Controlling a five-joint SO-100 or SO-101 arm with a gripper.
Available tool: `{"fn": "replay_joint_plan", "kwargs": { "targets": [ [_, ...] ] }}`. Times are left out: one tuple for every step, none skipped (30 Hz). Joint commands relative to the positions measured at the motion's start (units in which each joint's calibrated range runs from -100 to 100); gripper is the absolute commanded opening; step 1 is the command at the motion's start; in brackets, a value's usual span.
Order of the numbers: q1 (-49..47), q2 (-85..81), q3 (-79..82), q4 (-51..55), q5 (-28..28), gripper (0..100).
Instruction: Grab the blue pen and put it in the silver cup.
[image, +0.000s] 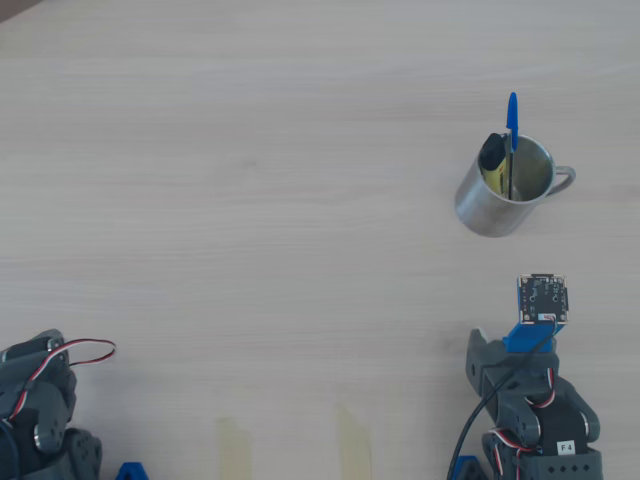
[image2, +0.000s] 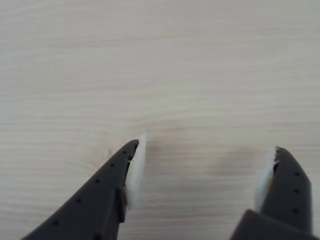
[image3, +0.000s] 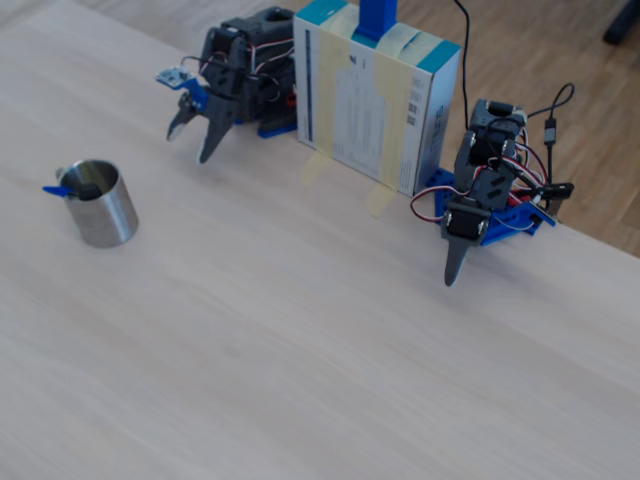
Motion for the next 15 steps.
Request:
{"fn": "replay_joint_plan", "kwargs": {
  "targets": [
    [0.44, -0.68, 0.36, 3.40, 0.04, 35],
    [0.36, -0.68, 0.36, 4.60, 0.04, 35],
    [0.36, -0.68, 0.36, 5.97, 0.04, 35],
    [0.36, -0.68, 0.36, 7.26, 0.04, 35],
    [0.36, -0.68, 0.36, 8.63, 0.20, 35],
    [0.36, -0.59, 0.36, 9.83, 0.30, 35],
    [0.36, -0.51, 0.36, 10.18, 0.09, 35],
    [0.18, -0.51, 0.36, 10.26, 0.09, 35],
    [-0.08, -0.51, 0.36, 10.26, 0.14, 35],
    [-0.25, -0.51, 0.36, 10.26, 0.20, 35],
    [-0.25, -0.51, 0.36, 10.26, 0.25, 35],
    [-0.25, -0.51, 0.36, 10.26, 0.20, 35],
    [-0.25, -0.51, 0.36, 10.26, 0.14, 35],
    [-0.25, -0.51, 0.36, 10.26, 0.09, 35],
    [-0.17, -0.51, 0.36, 10.26, 0.09, 35]
  ]
}}
